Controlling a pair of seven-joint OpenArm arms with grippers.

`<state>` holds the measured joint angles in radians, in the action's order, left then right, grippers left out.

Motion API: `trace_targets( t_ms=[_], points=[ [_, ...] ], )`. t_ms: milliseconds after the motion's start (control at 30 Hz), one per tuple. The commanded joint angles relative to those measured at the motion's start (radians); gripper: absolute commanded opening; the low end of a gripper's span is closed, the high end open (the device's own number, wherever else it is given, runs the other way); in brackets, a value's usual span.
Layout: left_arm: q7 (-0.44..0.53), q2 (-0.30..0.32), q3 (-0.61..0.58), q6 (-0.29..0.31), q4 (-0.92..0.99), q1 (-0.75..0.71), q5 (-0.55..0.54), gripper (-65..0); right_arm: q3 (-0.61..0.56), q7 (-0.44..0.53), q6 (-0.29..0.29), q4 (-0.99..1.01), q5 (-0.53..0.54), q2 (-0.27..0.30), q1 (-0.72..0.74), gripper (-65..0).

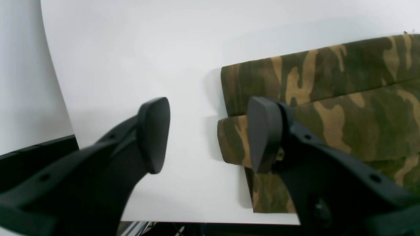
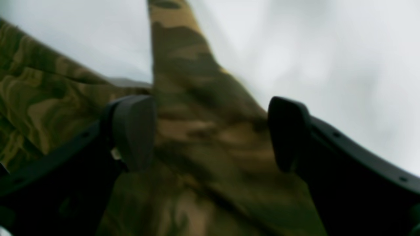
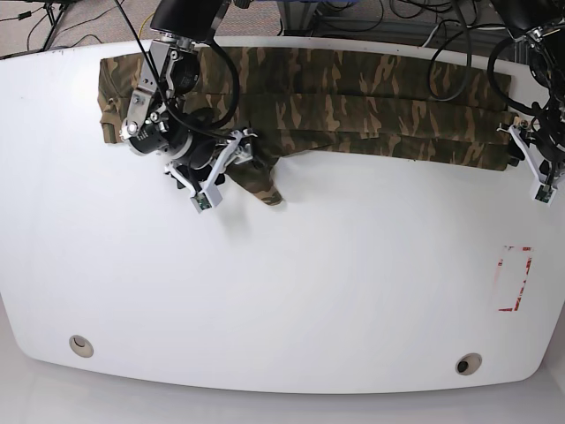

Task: Layout the t-shirt on the table in an organized manner, then fold the t-shirt properly
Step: 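Move the right gripper to the hanging flap and grasp it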

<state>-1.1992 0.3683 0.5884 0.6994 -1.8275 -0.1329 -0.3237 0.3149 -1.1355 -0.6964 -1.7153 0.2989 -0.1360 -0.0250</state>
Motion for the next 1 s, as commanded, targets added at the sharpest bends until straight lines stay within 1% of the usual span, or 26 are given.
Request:
trace_targets(
  t_ms=[0,100,200,267,300,333,367,400,467,500,567,633,667,700,833,967],
  points=[
    [0.015,0.016,0.008,-0.001,-0.013,0.009,-0.005,-30.4,0.0,0.05,-0.002,0.028,0.01,0.002,0.017,-14.0],
    [0.015,0.016,0.008,-0.001,-0.013,0.009,-0.005,-30.4,0.0,0.084,-0.002,0.079,0.01,0.005,0.024,-14.0],
    [0.015,0.016,0.008,-0.001,-0.013,0.009,-0.005,-30.4,0.0,0.085,-0.002,0.108,0.01,0.008,0.046,-14.4],
    [0.015,0.016,0.008,-0.001,-0.013,0.009,-0.005,-30.4,0.0,0.087,-0.002,0.113,0.01,0.019,0.047,-17.6],
    [0.015,0.016,0.008,-0.001,-0.013,0.009,-0.005,-30.4,0.0,0.087,-0.002,0.113,0.01,0.022,0.049,-21.2],
    [0.015,0.016,0.008,-0.001,-0.013,0.009,-0.005,-30.4,0.0,0.087,-0.002,0.113,0.01,0.025,0.049,-27.4],
    [0.015,0.016,0.008,-0.001,-0.013,0.009,-0.005,-30.4,0.0,0.087,-0.002,0.113,0.01,0.025,0.049,-30.4],
    [0.015,0.016,0.008,-0.001,-0.013,0.009,-0.005,-30.4,0.0,0.087,-0.002,0.111,0.01,0.025,0.05,-39.2],
    [0.015,0.016,0.008,-0.001,-0.013,0.009,-0.005,-30.4,0.0,0.087,-0.002,0.11,0.01,0.025,0.05,-49.1],
    [0.015,0.016,0.008,-0.001,-0.013,0.009,-0.005,-30.4,0.0,0.087,-0.002,0.1,0.01,0.026,0.05,-58.7],
    [0.015,0.016,0.008,-0.001,-0.013,0.009,-0.005,-30.4,-0.001,0.087,-0.002,0.085,0.012,0.028,0.05,-65.0],
    [0.015,0.016,0.008,-0.001,-0.013,0.009,-0.005,-30.4,-0.001,0.087,-0.002,0.062,0.018,0.028,0.044,-64.7],
    [0.015,0.016,0.008,-0.001,-0.013,0.009,-0.005,-30.4,-0.001,0.082,-0.002,0.047,0.019,0.028,0.041,-62.5],
    [0.015,0.016,0.008,-0.001,-0.013,0.009,-0.005,-30.4,-0.001,0.081,-0.002,0.027,0.021,0.028,0.04,-61.8],
    [0.015,0.015,0.008,-0.001,-0.011,0.009,-0.005,-30.4,-0.001,0.038,-0.002,-0.076,0.023,0.025,0.01,-64.2],
    [0.017,0.013,0.006,-0.001,-0.011,0.009,-0.005,-30.4,0.0,-0.022,-0.002,-0.185,0.081,0.026,-0.016,-64.5]
  ],
)
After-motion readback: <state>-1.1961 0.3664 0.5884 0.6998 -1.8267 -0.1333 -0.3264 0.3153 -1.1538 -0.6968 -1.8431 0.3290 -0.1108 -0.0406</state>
